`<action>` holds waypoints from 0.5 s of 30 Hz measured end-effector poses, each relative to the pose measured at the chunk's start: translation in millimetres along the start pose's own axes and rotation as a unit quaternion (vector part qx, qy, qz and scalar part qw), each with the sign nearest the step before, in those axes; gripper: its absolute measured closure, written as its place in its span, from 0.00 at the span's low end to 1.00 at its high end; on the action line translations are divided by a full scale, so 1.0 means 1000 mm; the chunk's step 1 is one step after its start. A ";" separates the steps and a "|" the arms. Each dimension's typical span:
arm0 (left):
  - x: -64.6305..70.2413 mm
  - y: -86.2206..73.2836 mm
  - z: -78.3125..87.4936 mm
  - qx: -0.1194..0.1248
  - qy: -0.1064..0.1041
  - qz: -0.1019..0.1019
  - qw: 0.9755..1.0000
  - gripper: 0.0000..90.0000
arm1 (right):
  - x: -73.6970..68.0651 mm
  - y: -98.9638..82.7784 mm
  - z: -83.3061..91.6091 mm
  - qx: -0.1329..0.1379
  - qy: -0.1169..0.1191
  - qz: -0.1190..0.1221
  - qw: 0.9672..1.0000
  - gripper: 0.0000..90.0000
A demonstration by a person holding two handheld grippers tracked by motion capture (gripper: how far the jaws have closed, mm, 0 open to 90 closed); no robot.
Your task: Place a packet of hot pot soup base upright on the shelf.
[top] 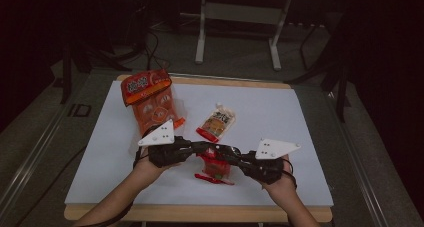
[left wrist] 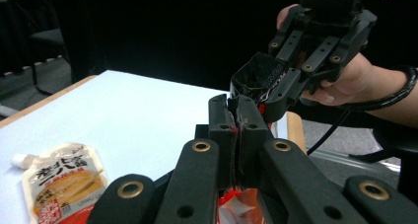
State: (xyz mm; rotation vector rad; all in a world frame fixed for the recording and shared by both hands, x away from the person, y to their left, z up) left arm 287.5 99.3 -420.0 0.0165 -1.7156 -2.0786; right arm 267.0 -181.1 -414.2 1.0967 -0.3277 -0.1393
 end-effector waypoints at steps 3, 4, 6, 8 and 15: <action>0.001 0.001 0.001 0.001 -0.002 -0.001 1.000 0.99 | -0.001 0.001 0.001 0.000 -0.005 0.007 1.000 0.99; 0.001 0.001 0.001 0.000 -0.004 -0.002 1.000 0.99 | -0.002 0.001 0.001 0.002 0.002 0.006 1.000 0.98; 0.001 0.002 0.003 0.003 -0.006 -0.003 1.000 0.99 | 0.001 0.001 0.000 0.007 0.011 -0.010 1.000 0.85; 0.001 0.002 0.004 0.004 -0.005 -0.005 1.000 0.99 | 0.003 0.000 0.001 0.008 0.010 -0.015 1.000 0.84; -0.001 0.007 0.013 0.017 0.002 -0.010 1.000 0.99 | 0.009 -0.002 0.000 0.015 0.011 -0.039 0.999 0.50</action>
Point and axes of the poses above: each handheld gripper's, and its own axes: z roughly backward along the jaws, y roughly out of its top, x roughly to its right, the point moved 1 cm from there along -z, roughly forward along the jaws, and after that the axes turned 13 degrees about z, right-handed, at the moved point
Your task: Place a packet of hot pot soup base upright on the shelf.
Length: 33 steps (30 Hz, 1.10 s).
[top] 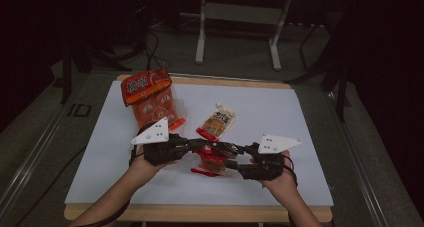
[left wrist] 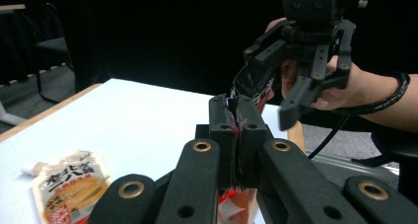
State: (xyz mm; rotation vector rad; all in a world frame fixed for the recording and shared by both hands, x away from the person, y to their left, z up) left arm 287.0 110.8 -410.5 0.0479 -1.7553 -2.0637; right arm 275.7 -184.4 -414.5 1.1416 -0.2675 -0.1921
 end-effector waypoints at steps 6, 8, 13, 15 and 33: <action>-0.010 0.006 0.016 0.008 0.016 -0.011 1.000 0.99 | 0.005 -0.008 0.001 0.005 -0.012 -0.010 1.000 0.19; -0.016 0.008 0.024 0.017 0.023 -0.013 0.999 0.99 | 0.006 -0.010 0.002 0.010 -0.016 0.000 1.000 0.16; -0.031 0.015 0.046 0.030 0.036 -0.030 0.998 0.98 | 0.011 -0.013 0.008 0.020 -0.029 -0.015 0.999 0.16; -0.034 0.016 0.050 0.032 0.041 -0.038 0.998 0.98 | 0.011 -0.013 0.009 0.021 -0.029 -0.013 0.999 0.16; -0.075 -0.003 0.105 0.053 0.110 -0.026 0.992 0.98 | 0.013 -0.014 0.008 0.020 -0.034 -0.010 0.999 0.17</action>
Point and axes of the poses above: each handheld gripper's, and its own axes: z roughly backward along the jaws, y roughly out of its top, x roughly to its right, the point moved 1 cm from there along -z, roughly forward along the jaws, and after that the axes turned 13 degrees about z, right-handed, at the moved point
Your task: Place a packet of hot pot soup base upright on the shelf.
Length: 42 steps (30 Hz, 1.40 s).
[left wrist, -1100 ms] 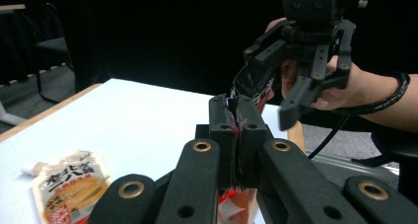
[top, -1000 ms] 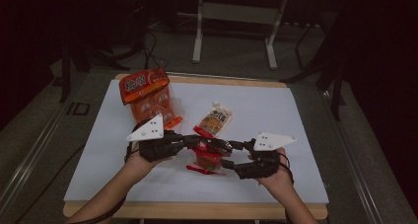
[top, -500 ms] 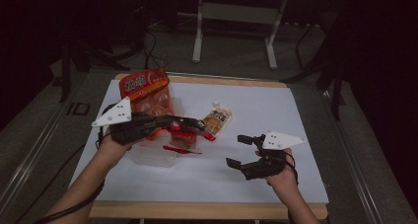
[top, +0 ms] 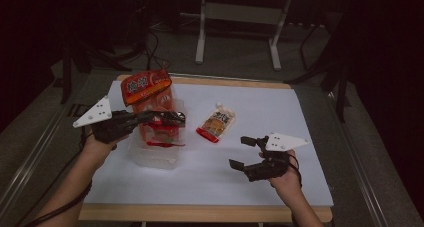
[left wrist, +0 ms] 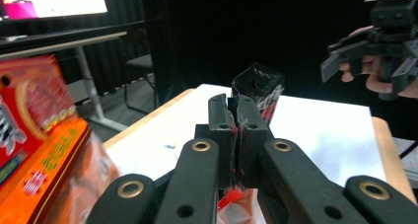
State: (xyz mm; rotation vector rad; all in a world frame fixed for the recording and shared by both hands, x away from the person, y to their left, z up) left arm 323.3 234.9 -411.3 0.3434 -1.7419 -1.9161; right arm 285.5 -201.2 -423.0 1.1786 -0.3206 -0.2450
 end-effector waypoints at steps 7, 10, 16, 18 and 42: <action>-0.007 -0.008 0.004 -0.004 0.006 -0.001 1.000 0.98 | 0.000 -0.002 -0.001 -0.001 0.001 -0.006 1.000 0.17; -0.010 -0.011 0.005 -0.009 0.013 0.000 1.000 0.98 | 0.001 -0.003 -0.001 -0.001 0.001 -0.007 1.000 0.17; -0.018 -0.018 0.009 -0.012 0.020 0.006 1.000 0.98 | 0.002 -0.005 -0.001 -0.002 0.002 -0.011 1.000 0.17; -0.019 -0.020 0.009 -0.017 0.018 0.005 1.000 0.98 | 0.002 -0.005 -0.001 -0.002 0.002 -0.011 1.000 0.17; -0.027 -0.074 0.010 -0.022 0.016 0.043 0.999 0.95 | 0.002 -0.010 -0.005 -0.007 0.006 -0.015 1.000 0.17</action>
Point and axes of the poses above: each handheld gripper's, and its own axes: z roughly backward along the jaws, y roughly out of its top, x roughly to its right, the point moved 1 cm from there along -z, roughly forward along the jaws, and after that the axes turned 13 degrees about z, right-handed, at the moved point
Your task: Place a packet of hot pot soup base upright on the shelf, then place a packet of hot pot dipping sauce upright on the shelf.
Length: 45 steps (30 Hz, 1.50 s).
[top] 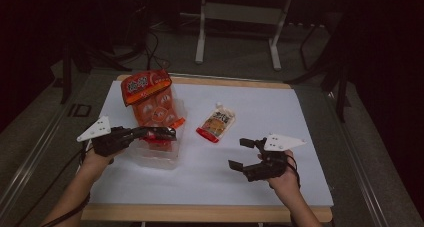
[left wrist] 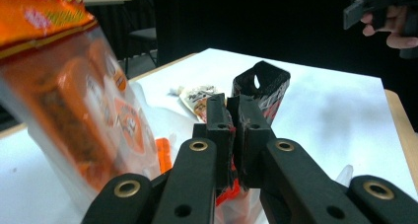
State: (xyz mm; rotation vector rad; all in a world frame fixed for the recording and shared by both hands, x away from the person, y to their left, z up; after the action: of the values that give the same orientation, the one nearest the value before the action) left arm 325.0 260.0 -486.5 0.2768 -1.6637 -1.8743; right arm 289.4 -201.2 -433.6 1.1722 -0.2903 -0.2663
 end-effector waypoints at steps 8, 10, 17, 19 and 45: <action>0.005 0.011 0.003 0.008 0.015 0.016 1.000 0.54 | 0.000 0.001 0.000 0.001 -0.001 0.000 1.000 0.17; 0.009 0.016 0.003 0.010 0.023 0.028 0.999 0.36 | 0.000 0.002 0.001 0.002 -0.002 0.000 1.000 0.17; 0.033 0.030 0.000 0.013 0.040 0.032 0.999 0.07 | 0.001 0.002 0.002 -0.001 -0.004 0.001 1.000 0.17; 0.038 0.031 -0.001 0.015 0.044 0.029 0.999 0.02 | 0.001 0.001 0.002 -0.002 -0.005 0.000 1.000 0.17; 0.127 0.025 -0.041 -0.033 -0.012 -0.003 0.999 0.02 | 0.041 -0.004 -0.003 -0.032 -0.068 -0.014 0.997 0.15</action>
State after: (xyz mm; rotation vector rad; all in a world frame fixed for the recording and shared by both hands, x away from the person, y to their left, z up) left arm 253.9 153.6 -440.8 0.2335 -1.6140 -1.9404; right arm 328.4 -214.5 -435.1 1.0978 -0.3815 -0.3779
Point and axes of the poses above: each handheld gripper's, and its own axes: z roughly backward along the jaws, y roughly out of its top, x roughly to its right, the point moved 1 cm from there along -z, roughly forward along the jaws, and after that the axes turned 13 degrees about z, right-handed, at the moved point
